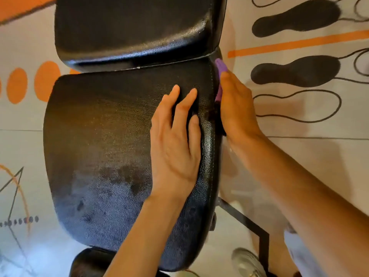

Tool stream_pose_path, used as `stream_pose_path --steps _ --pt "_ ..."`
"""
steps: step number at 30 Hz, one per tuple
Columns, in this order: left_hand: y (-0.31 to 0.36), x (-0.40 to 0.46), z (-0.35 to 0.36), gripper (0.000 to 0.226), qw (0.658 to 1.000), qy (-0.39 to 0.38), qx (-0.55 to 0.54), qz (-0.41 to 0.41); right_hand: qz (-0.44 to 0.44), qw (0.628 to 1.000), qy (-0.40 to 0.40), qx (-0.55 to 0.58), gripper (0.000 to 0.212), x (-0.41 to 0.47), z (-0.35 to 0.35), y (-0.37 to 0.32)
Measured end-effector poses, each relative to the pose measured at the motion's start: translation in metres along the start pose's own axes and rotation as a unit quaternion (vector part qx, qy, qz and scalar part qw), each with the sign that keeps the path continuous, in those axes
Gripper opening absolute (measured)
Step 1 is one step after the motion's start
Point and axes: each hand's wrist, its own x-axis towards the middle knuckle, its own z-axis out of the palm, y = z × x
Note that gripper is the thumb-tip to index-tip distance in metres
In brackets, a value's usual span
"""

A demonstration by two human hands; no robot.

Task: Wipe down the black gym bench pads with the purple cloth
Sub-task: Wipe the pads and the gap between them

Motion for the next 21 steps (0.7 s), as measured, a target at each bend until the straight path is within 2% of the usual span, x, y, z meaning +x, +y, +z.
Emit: stream_pose_path --steps 3,5,7,10,11,16,19,21 --pt "0.0 0.0 0.001 0.041 1.0 -0.001 -0.001 -0.011 -0.098 0.993 -0.03 -0.051 0.046 -0.061 0.001 0.004" --pt "0.0 0.0 0.002 0.041 1.0 0.004 0.006 -0.008 -0.117 0.99 -0.062 -0.052 0.048 -0.076 -0.003 0.004" --pt "0.0 0.0 0.003 0.041 1.0 0.005 -0.002 -0.006 -0.092 0.993 -0.048 -0.052 0.042 -0.04 -0.002 0.001" --pt "0.001 0.0 0.002 0.04 1.0 0.007 0.003 -0.006 0.051 0.997 0.011 -0.05 0.037 0.029 0.003 -0.013" --pt "0.002 0.0 0.001 0.04 1.0 0.007 0.005 -0.005 0.059 0.996 0.006 -0.06 0.037 0.029 0.003 -0.012" --pt "0.003 0.0 -0.005 0.041 0.999 -0.023 -0.015 -0.021 -0.07 0.988 -0.02 -0.133 0.043 -0.022 0.006 -0.016" --pt "0.003 0.002 -0.006 0.036 0.999 -0.028 0.009 -0.017 0.006 0.989 0.014 -0.146 0.036 0.021 0.014 -0.032" --pt "0.004 0.002 -0.007 0.034 0.999 -0.033 0.019 -0.024 0.006 0.989 0.03 -0.142 0.037 0.027 0.017 -0.037"
